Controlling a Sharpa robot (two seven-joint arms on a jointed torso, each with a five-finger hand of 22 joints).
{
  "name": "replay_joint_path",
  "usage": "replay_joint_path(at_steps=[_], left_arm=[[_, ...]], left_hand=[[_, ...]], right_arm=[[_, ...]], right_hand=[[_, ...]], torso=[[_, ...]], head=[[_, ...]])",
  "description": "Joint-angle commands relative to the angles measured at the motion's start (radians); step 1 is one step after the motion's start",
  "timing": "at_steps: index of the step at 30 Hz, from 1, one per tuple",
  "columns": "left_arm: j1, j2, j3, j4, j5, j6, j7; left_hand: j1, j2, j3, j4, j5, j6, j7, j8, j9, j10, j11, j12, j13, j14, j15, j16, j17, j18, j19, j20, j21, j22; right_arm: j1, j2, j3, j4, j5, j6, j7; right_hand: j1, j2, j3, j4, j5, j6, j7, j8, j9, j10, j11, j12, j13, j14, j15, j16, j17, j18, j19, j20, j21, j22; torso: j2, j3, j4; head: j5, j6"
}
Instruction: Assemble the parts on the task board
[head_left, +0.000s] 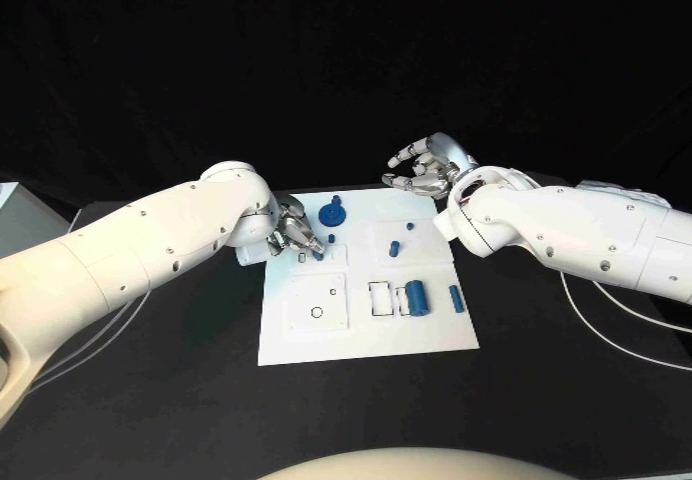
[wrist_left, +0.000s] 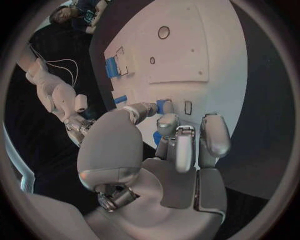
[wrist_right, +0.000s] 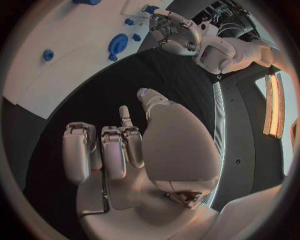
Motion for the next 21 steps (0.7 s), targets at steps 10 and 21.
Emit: replay_joint_path(at_steps=[10, 21], left_arm=[[0.002, 0.006, 0.000, -0.006, -0.013, 0.012, 0.004], [0.002, 0.008, 0.000, -0.010, -0.012, 0.007, 0.004]], left_hand=[[0.008, 0.002, 0.162, -0.169, 0.004, 0.014, -0.016, -0.003, 0.002, -0.001, -0.003, -0.002, 0.001, 0.099, -0.006, -0.002, 0.234, -0.005, 0.004, 0.001, 0.005, 0.001], [0.009, 0.002, 0.162, -0.170, 0.004, 0.015, -0.016, -0.005, 0.002, -0.001, -0.003, -0.003, 0.000, 0.099, -0.006, -0.002, 0.234, -0.005, 0.004, 0.001, 0.005, 0.001]], right_arm=[[0.000, 0.001, 0.001, 0.000, -0.004, 0.009, 0.002], [0.000, 0.002, 0.001, 0.000, -0.004, 0.010, 0.002]], right_hand=[[-0.006, -0.001, 0.004, 0.000, 0.006, -0.010, 0.000, 0.004, 0.000, 0.045, 0.008, -0.004, 0.213, 0.106, 0.007, 0.006, 0.263, -0.010, 0.055, 0.010, -0.006, 0.137], [-0.006, -0.001, 0.004, 0.000, 0.006, -0.010, 0.000, 0.004, 0.000, 0.045, 0.008, -0.004, 0.213, 0.106, 0.007, 0.006, 0.263, -0.010, 0.055, 0.010, -0.006, 0.137]], torso=[[0.001, -0.0006, -0.0001], [0.000, -0.0012, 0.0013]], head=[[0.002, -0.002], [0.002, -0.010]])
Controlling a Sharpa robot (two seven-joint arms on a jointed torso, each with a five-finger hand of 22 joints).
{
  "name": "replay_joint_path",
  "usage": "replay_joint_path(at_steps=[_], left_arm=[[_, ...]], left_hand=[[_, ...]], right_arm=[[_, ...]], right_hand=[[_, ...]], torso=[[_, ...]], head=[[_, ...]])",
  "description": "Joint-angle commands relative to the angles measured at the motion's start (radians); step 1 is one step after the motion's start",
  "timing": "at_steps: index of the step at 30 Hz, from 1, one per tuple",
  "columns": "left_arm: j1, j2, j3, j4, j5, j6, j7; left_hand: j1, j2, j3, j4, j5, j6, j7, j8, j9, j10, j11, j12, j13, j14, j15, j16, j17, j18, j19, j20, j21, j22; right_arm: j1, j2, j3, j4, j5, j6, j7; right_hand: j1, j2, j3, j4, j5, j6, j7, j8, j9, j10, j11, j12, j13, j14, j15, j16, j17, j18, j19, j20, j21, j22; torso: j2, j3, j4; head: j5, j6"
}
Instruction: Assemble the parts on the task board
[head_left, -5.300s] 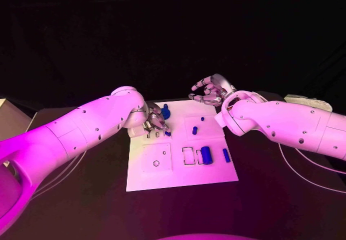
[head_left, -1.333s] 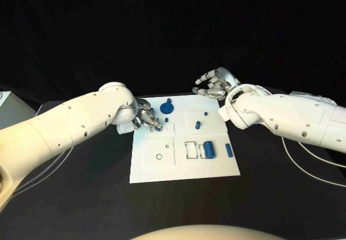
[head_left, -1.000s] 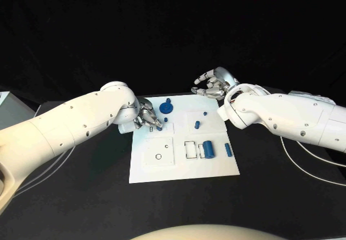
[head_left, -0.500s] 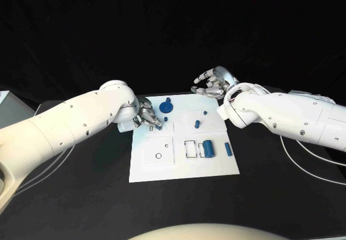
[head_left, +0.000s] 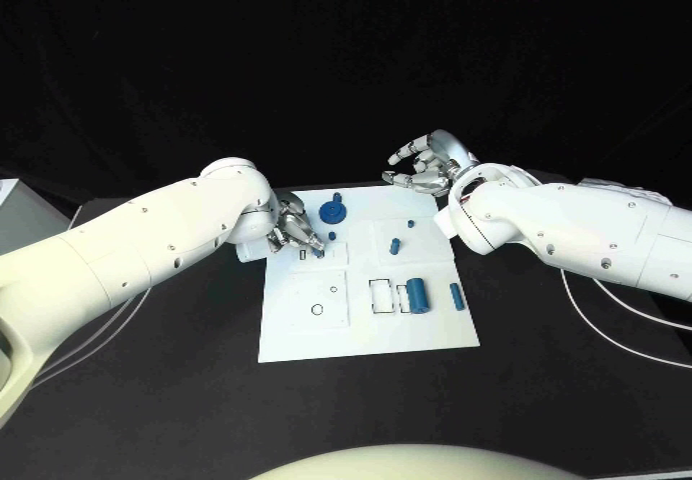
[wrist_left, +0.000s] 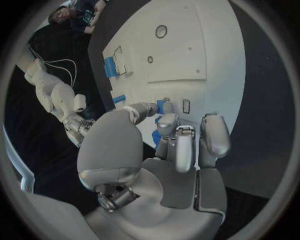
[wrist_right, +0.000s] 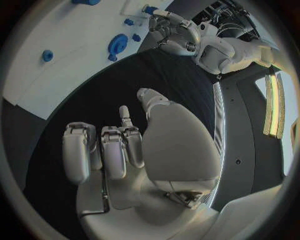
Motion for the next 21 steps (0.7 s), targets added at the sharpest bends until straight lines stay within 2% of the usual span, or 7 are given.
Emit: replay_joint_path(at_steps=[1, 8, 15, 21], left_arm=[[0.001, 0.004, 0.001, -0.001, -0.005, 0.007, 0.004], [0.001, 0.008, 0.001, -0.004, -0.005, 0.015, 0.004], [0.001, 0.009, 0.001, -0.006, -0.004, 0.023, 0.003], [0.001, 0.010, 0.001, -0.005, -0.004, 0.027, 0.002]], left_hand=[[0.008, 0.001, 0.162, -0.170, 0.005, 0.013, -0.017, -0.004, 0.001, -0.001, -0.003, -0.003, 0.000, 0.098, -0.006, -0.002, 0.234, -0.005, 0.004, 0.001, 0.005, 0.001], [0.008, 0.001, 0.162, -0.170, 0.005, 0.013, -0.017, -0.004, 0.001, -0.001, -0.003, -0.003, 0.000, 0.098, -0.006, -0.002, 0.234, -0.005, 0.004, 0.001, 0.005, 0.001], [0.008, 0.001, 0.162, -0.170, 0.005, 0.013, -0.017, -0.004, 0.001, -0.001, -0.003, -0.003, 0.000, 0.098, -0.006, -0.002, 0.234, -0.005, 0.004, 0.001, 0.005, 0.001], [0.008, 0.001, 0.162, -0.170, 0.005, 0.013, -0.017, -0.004, 0.001, -0.001, -0.003, -0.003, 0.000, 0.098, -0.006, -0.002, 0.234, -0.005, 0.004, 0.001, 0.005, 0.001]], right_arm=[[0.000, 0.001, 0.001, 0.000, -0.004, 0.009, 0.003], [0.000, 0.001, 0.001, 0.000, -0.005, 0.009, 0.003], [0.000, 0.001, 0.001, 0.000, -0.005, 0.010, 0.003], [0.000, 0.001, 0.001, 0.000, -0.005, 0.010, 0.003]], right_hand=[[-0.006, -0.001, 0.004, 0.000, 0.006, -0.010, 0.000, 0.004, 0.000, 0.045, 0.008, -0.004, 0.213, 0.106, 0.007, 0.006, 0.263, -0.010, 0.055, 0.010, -0.006, 0.137], [-0.006, -0.001, 0.004, 0.000, 0.006, -0.010, 0.000, 0.004, 0.000, 0.045, 0.008, -0.004, 0.213, 0.106, 0.007, 0.006, 0.263, -0.010, 0.055, 0.010, -0.006, 0.137], [-0.006, -0.001, 0.004, 0.000, 0.006, -0.010, 0.000, 0.004, 0.000, 0.045, 0.008, -0.004, 0.213, 0.106, 0.007, 0.006, 0.263, -0.010, 0.055, 0.010, -0.006, 0.137], [-0.006, -0.001, 0.004, 0.000, 0.006, -0.010, 0.000, 0.004, 0.000, 0.045, 0.008, -0.004, 0.213, 0.106, 0.007, 0.006, 0.263, -0.010, 0.055, 0.010, -0.006, 0.137]], torso=[[0.000, -0.0001, 0.0002], [0.000, 0.0002, -0.0020], [-0.001, -0.0003, 0.0006], [0.000, 0.0002, -0.0003]], head=[[0.000, -0.002], [0.001, -0.003], [0.000, -0.006], [0.001, -0.006]])
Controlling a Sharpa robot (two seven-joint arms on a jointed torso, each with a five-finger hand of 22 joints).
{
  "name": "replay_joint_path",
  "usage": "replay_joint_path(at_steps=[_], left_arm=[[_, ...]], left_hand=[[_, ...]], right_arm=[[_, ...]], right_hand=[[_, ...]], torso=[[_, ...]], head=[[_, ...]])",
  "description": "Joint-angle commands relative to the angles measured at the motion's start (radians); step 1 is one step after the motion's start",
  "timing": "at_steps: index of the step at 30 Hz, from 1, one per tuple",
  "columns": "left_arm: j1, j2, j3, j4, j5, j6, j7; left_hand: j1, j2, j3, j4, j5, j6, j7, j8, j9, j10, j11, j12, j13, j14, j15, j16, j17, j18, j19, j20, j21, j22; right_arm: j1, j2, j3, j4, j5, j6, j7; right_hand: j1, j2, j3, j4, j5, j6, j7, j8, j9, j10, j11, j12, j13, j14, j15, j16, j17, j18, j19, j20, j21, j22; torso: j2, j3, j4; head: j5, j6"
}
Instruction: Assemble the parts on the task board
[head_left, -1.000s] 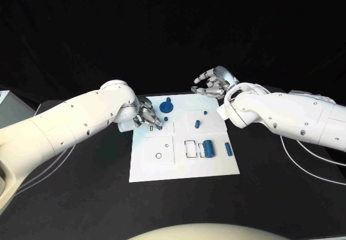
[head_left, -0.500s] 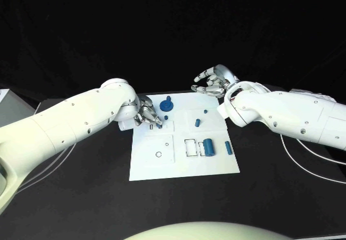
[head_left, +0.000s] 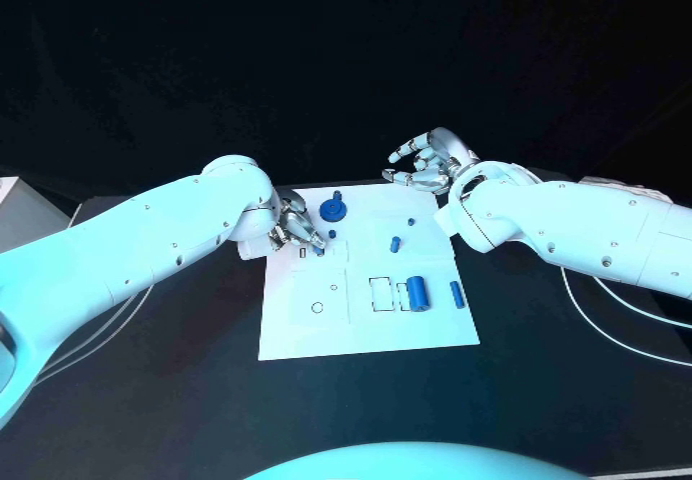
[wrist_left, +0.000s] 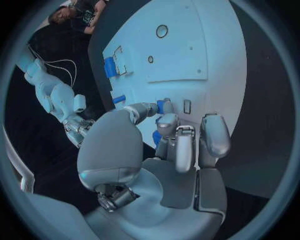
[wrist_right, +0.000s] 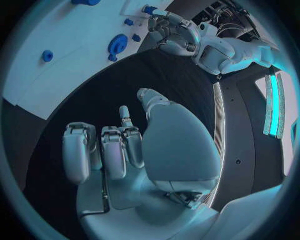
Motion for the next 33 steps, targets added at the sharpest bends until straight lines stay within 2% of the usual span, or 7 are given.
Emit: replay_joint_path(at_steps=[1, 14, 33], left_arm=[[0.001, 0.002, 0.001, 0.001, -0.003, 0.023, 0.002], [0.001, 0.002, 0.001, 0.003, -0.003, 0.037, 0.001], [0.000, 0.007, 0.000, -0.005, -0.013, 0.022, 0.001]], left_hand=[[0.008, 0.001, 0.162, -0.171, 0.002, 0.013, -0.017, -0.006, 0.002, 0.000, -0.004, -0.005, -0.002, 0.098, -0.006, -0.003, 0.234, -0.005, 0.004, 0.001, 0.005, 0.001], [0.008, 0.001, 0.162, -0.171, 0.002, 0.013, -0.017, -0.006, 0.002, 0.000, -0.004, -0.005, -0.002, 0.098, -0.006, -0.003, 0.234, -0.005, 0.004, 0.001, 0.005, 0.001], [0.008, 0.001, 0.162, -0.172, 0.001, 0.014, -0.017, -0.007, 0.002, 0.000, -0.004, -0.005, -0.002, 0.099, -0.006, -0.002, 0.235, -0.005, 0.004, 0.001, 0.005, 0.001]], right_arm=[[0.000, 0.000, 0.001, 0.000, -0.005, 0.009, 0.003], [0.000, 0.001, 0.001, -0.001, -0.005, 0.010, 0.003], [0.000, -0.002, 0.001, 0.001, -0.006, 0.009, 0.003]], right_hand=[[-0.006, -0.001, 0.004, 0.000, 0.006, -0.010, 0.000, 0.004, 0.000, 0.045, 0.008, -0.004, 0.213, 0.106, 0.007, 0.006, 0.263, -0.010, 0.055, 0.010, -0.006, 0.137], [-0.006, -0.001, 0.004, 0.000, 0.006, -0.010, 0.000, 0.004, 0.000, 0.045, 0.008, -0.004, 0.213, 0.106, 0.007, 0.006, 0.263, -0.010, 0.055, 0.010, -0.006, 0.137], [-0.006, -0.001, 0.004, 0.000, 0.006, -0.010, 0.000, 0.004, 0.000, 0.045, 0.008, -0.004, 0.213, 0.106, 0.007, 0.006, 0.263, -0.010, 0.055, 0.010, -0.006, 0.137]], torso=[[0.000, 0.0006, -0.0006], [0.000, 0.0003, 0.0009], [0.003, 0.0000, -0.0004]], head=[[0.001, 0.000], [0.001, -0.002], [0.001, -0.007]])
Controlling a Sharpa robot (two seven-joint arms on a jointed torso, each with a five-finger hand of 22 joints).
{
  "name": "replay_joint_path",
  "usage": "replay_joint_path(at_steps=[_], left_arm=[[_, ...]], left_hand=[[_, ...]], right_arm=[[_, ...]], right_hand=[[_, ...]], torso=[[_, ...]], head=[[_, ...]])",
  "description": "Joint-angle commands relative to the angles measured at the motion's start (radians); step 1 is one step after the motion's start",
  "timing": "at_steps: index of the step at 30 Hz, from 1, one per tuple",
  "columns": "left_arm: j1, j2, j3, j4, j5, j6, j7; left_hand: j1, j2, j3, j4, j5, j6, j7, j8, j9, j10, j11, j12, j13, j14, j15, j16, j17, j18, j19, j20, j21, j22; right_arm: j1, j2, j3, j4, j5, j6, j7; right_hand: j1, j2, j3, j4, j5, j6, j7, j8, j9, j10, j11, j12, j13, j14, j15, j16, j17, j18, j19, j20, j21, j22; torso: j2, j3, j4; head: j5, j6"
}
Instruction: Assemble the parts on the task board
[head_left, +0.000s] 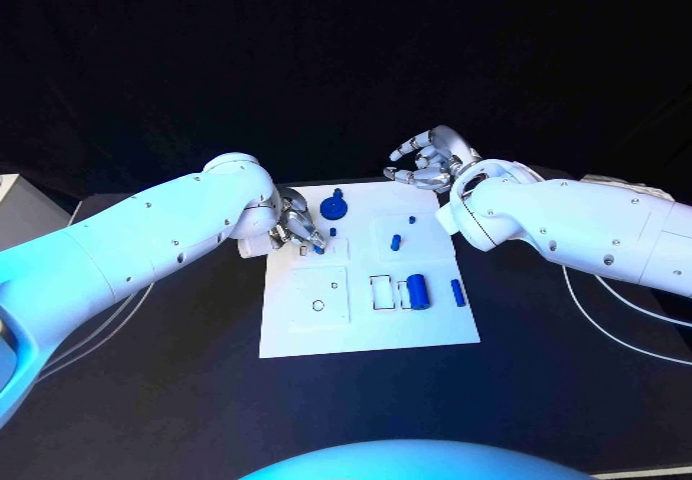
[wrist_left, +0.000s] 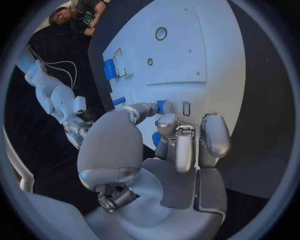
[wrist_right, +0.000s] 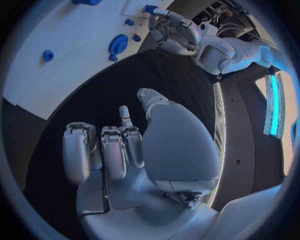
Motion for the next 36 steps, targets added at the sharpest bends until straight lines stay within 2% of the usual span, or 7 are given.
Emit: replay_joint_path(at_steps=[1, 6, 22, 36], left_arm=[[0.000, 0.006, 0.000, -0.003, -0.009, 0.003, 0.002], [0.000, 0.012, 0.000, -0.012, -0.010, -0.002, 0.001], [-0.004, 0.035, -0.001, -0.045, -0.008, 0.004, 0.001], [-0.007, 0.047, -0.002, -0.063, -0.007, 0.009, 0.001]], left_hand=[[0.008, 0.001, 0.165, -0.170, 0.003, 0.013, -0.017, -0.007, 0.001, 0.000, -0.004, -0.005, -0.001, 0.099, -0.006, -0.002, 0.235, -0.005, 0.004, 0.001, 0.005, 0.001], [0.008, 0.001, 0.165, -0.170, 0.002, 0.014, -0.016, -0.008, 0.001, -0.001, -0.004, -0.007, -0.004, 0.098, -0.006, -0.003, 0.233, -0.005, 0.003, 0.001, 0.004, 0.000], [0.007, 0.002, 0.165, -0.170, 0.002, 0.014, -0.016, -0.008, 0.002, -0.002, -0.003, -0.009, -0.005, 0.098, -0.005, -0.003, 0.234, -0.004, 0.001, 0.001, 0.003, -0.002], [0.004, 0.007, 0.162, -0.167, -0.005, 0.011, -0.014, -0.012, 0.002, -0.007, -0.002, -0.016, -0.015, 0.097, -0.004, -0.005, 0.229, -0.002, -0.006, 0.002, -0.002, -0.014]], right_arm=[[0.000, 0.000, 0.001, 0.001, -0.006, 0.008, 0.004], [0.000, 0.000, 0.001, 0.001, -0.006, 0.009, 0.004], [0.000, -0.001, 0.001, 0.004, -0.006, 0.008, 0.004], [0.000, 0.000, 0.001, 0.005, -0.006, 0.008, 0.005]], right_hand=[[-0.006, -0.001, 0.004, 0.000, 0.006, -0.010, 0.000, 0.004, 0.000, 0.045, 0.008, -0.004, 0.213, 0.106, 0.007, 0.006, 0.263, -0.010, 0.055, 0.010, -0.006, 0.137], [-0.006, -0.001, 0.004, 0.000, 0.006, -0.010, 0.000, 0.004, 0.000, 0.045, 0.008, -0.004, 0.213, 0.106, 0.007, 0.006, 0.263, -0.010, 0.055, 0.010, -0.006, 0.137], [-0.006, -0.001, 0.004, 0.000, 0.006, -0.010, 0.000, 0.004, 0.000, 0.045, 0.008, -0.004, 0.213, 0.106, 0.007, 0.006, 0.263, -0.010, 0.055, 0.010, -0.006, 0.137], [-0.009, -0.003, 0.007, -0.001, 0.005, -0.013, 0.000, 0.006, 0.000, 0.044, 0.008, -0.005, 0.212, 0.106, 0.007, 0.006, 0.263, -0.010, 0.054, 0.010, -0.007, 0.136]], torso=[[0.002, 0.0001, -0.0004], [0.001, 0.0010, -0.0007], [0.000, 0.0005, -0.0009], [-0.001, 0.0007, -0.0006]], head=[[-0.001, -0.001], [-0.002, -0.005], [-0.008, -0.013], [-0.008, -0.014]])
